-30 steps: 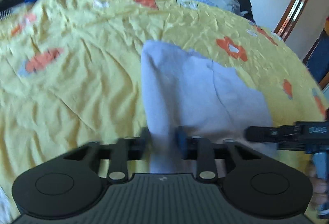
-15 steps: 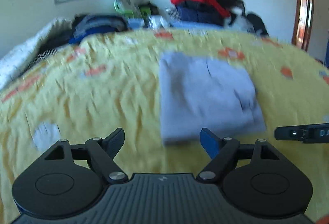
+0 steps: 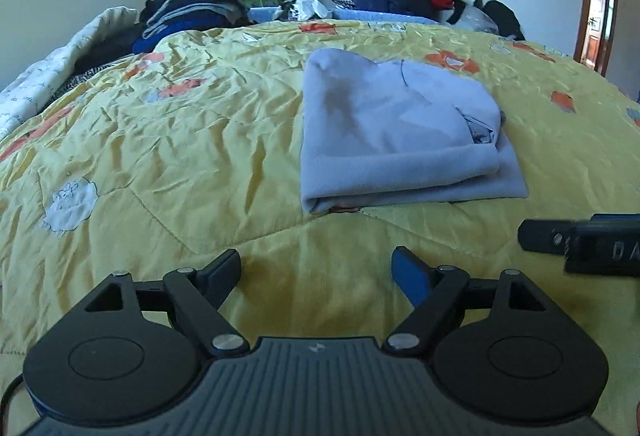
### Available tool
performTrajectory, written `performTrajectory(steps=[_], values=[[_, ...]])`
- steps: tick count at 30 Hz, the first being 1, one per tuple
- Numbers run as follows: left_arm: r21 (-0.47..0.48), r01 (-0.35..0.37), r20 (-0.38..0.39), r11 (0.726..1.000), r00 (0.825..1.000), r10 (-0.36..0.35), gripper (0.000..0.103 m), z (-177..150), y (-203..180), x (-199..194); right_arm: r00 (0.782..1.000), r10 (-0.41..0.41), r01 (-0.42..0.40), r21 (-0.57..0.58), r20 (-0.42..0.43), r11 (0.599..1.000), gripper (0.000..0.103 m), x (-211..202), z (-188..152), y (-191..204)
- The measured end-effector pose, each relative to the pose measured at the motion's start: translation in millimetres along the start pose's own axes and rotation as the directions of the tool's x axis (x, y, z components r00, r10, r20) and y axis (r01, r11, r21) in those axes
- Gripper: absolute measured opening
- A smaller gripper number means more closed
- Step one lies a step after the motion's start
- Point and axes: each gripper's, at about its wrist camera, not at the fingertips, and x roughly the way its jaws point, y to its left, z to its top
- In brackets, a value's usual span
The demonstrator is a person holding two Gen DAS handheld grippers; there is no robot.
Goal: Fold small clothes
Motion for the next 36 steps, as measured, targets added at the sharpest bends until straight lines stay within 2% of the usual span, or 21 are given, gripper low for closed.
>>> performTrajectory(steps=[2, 4, 7, 36], values=[[-0.020, -0.015, 0.004, 1.000, 1.000, 0.015, 0.096, -2, 2, 2, 1.000, -0.020, 0.021, -0.027, 0.015, 0.999, 0.099, 3, -4, 5], [-0.044, -0.032, 0.013, 0.999, 0.999, 0.032, 0.103, -5, 6, 4, 0.998, -0.046, 0.048, -0.058, 0.038, 0.997, 0.101, 6, -9, 9], [-0.043, -0.026, 0.014, 0.999, 1.000, 0.027, 0.103, -5, 8, 4, 0.994, -0.092, 0.098, -0.109, 0.057, 0.989, 0.102, 8, -14, 18], [-0.035, -0.011, 0.020, 0.999, 1.000, 0.012, 0.103, -5, 9, 6, 0.993, -0.097, 0.103, -0.091, 0.063, 0.991, 0.102, 9, -14, 18]])
